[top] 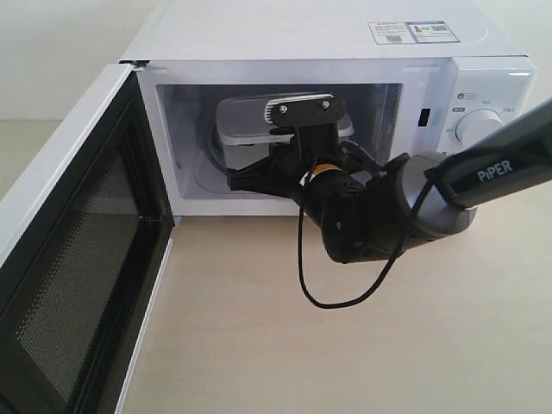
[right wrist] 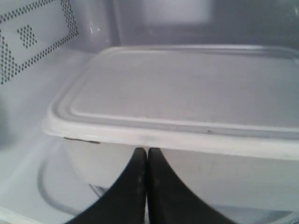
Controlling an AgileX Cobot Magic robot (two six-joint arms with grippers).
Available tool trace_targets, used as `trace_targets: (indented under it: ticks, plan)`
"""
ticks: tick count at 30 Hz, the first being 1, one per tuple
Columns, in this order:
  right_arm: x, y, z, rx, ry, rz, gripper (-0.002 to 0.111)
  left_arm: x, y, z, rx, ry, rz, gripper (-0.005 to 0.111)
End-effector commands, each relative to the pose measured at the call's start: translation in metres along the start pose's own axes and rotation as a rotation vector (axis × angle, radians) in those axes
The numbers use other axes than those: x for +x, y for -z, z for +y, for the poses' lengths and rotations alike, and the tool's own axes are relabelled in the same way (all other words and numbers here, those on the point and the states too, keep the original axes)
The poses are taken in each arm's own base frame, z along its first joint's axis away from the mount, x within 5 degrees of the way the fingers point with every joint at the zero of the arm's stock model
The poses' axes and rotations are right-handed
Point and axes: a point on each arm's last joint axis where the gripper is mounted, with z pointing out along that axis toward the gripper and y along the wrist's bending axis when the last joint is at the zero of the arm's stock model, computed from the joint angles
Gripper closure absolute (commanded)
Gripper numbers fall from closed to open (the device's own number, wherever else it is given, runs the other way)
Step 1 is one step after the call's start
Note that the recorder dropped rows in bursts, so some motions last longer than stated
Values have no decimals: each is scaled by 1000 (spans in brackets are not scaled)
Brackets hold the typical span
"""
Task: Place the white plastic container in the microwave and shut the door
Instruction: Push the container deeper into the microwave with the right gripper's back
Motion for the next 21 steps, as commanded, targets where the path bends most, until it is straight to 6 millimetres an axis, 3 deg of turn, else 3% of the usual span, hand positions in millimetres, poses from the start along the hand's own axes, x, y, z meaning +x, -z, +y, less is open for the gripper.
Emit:
trace_targets:
  ticks: [1, 13, 21]
  plan:
    - [5, -3, -3, 9, 9, 8, 108, 1, 0, 0, -7, -1, -7, 102]
    - [9, -3, -3, 4, -12, 56, 108, 1, 0, 0, -7, -1, -7, 102]
    - [-7, 11, 3, -29, -11, 93, 108, 1, 0, 0, -7, -1, -7, 102]
